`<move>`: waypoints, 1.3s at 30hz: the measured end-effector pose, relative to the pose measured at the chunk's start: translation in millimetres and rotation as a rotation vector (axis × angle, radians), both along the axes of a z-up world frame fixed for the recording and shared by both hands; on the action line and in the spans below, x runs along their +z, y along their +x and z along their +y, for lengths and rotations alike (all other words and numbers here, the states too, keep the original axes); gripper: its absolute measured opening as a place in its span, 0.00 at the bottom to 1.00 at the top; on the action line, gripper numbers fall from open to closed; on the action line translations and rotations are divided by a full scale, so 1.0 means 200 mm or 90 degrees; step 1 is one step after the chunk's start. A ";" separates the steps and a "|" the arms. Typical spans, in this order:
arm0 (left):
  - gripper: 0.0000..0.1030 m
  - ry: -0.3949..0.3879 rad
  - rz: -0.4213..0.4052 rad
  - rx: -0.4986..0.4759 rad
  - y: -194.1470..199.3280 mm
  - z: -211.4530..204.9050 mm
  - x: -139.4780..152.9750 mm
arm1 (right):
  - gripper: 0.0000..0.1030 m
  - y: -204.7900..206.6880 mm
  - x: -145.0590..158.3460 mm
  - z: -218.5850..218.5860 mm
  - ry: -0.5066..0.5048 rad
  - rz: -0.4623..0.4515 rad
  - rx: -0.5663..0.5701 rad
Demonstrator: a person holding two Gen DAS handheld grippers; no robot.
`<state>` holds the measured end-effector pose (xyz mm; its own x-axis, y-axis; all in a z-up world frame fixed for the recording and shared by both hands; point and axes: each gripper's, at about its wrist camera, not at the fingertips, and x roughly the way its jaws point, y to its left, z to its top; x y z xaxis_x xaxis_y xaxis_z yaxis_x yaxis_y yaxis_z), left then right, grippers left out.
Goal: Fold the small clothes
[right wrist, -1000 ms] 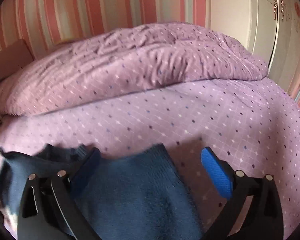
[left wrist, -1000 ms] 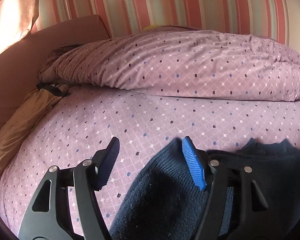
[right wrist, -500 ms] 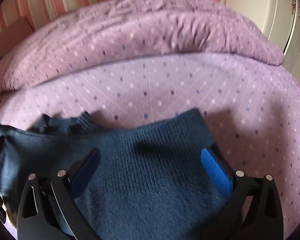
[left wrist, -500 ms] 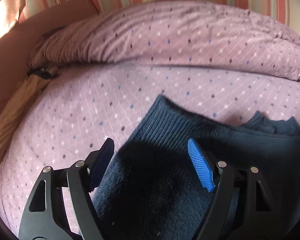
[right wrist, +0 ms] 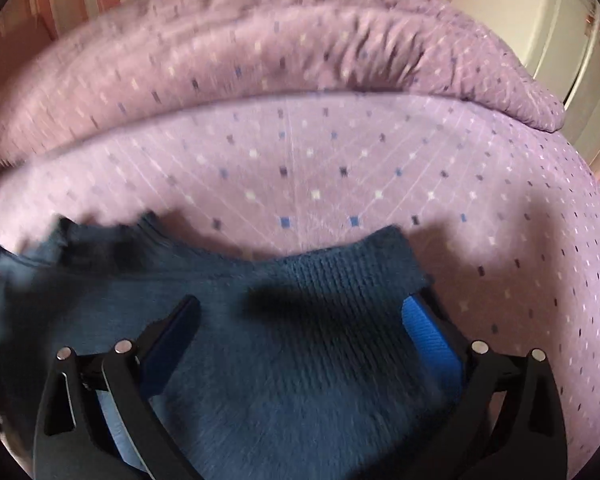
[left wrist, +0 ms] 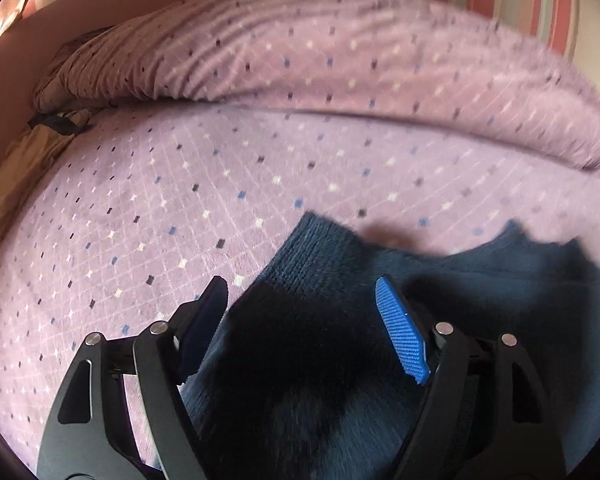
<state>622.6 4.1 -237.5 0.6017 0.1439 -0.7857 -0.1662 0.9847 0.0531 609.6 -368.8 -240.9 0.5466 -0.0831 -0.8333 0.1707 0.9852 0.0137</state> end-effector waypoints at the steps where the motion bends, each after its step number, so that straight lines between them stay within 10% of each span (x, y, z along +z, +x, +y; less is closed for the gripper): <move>1: 0.74 -0.004 -0.015 -0.003 -0.05 -0.01 0.06 | 0.98 -0.05 0.05 0.00 0.005 -0.021 0.002; 8: 0.84 0.011 -0.097 -0.065 -0.48 -0.17 0.26 | 0.98 -0.49 0.24 0.18 0.000 -0.082 0.079; 15: 0.82 0.037 -0.040 -0.061 -0.76 -0.21 0.01 | 0.98 -0.76 -0.01 0.38 -0.083 -0.054 0.115; 20: 0.87 0.091 -0.041 -0.087 -0.82 -0.19 -0.16 | 0.99 -0.77 -0.17 0.28 -0.021 -0.051 0.092; 31: 0.84 -0.031 -0.117 -0.053 -1.14 0.00 0.00 | 0.98 -1.10 0.06 0.25 -0.008 -0.129 0.084; 36: 0.93 -0.001 -0.063 -0.076 -1.18 -0.01 -0.14 | 0.98 -1.18 -0.11 0.17 0.007 -0.071 0.083; 39: 0.97 -0.075 0.010 -0.041 -1.12 0.09 -0.23 | 0.99 -1.14 -0.18 0.18 -0.004 -0.042 0.097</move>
